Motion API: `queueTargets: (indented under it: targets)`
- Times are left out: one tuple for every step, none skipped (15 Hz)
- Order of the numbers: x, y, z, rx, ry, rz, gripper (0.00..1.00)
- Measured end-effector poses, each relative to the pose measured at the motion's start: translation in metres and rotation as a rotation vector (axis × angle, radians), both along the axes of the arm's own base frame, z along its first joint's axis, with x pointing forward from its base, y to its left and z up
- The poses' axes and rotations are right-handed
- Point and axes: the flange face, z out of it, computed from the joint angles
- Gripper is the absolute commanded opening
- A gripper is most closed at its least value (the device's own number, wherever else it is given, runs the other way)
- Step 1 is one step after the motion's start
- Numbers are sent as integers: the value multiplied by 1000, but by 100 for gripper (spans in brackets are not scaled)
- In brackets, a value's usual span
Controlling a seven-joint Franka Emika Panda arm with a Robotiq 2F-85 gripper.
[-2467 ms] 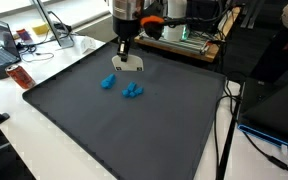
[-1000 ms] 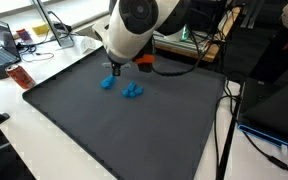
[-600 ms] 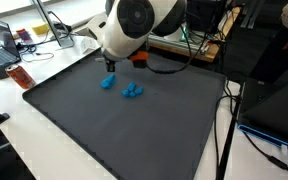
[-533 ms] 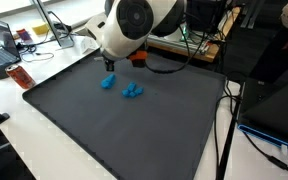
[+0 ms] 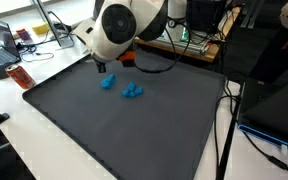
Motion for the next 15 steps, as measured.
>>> queueTargets:
  targets:
    - [1, -7, -2, 7, -2, 0, 1]
    - [2, -14, -4, 12, -6, 4, 1]
    - [3, -19, -7, 21, -9, 6, 1]
    - [3, -23, -10, 26, -13, 11, 1]
    - [3, -27, -13, 28, -16, 19, 1]
    - [3, -30, -17, 27, -17, 30, 1]
    - [4, -32, -21, 25, -20, 43, 1]
    - [5, -32, -26, 26, -23, 54, 1]
    - [6, -33, -29, 28, -27, 66, 1]
    - [6, -32, -30, 29, -32, 77, 1]
    - [7, -32, -31, 29, -39, 88, 1]
    - [8, -30, -30, 28, -49, 101, 1]
    - [8, -28, -29, 24, -60, 113, 1]
    - [9, -25, -28, 16, -73, 125, 1]
    - [9, -21, -26, 5, -85, 136, 1]
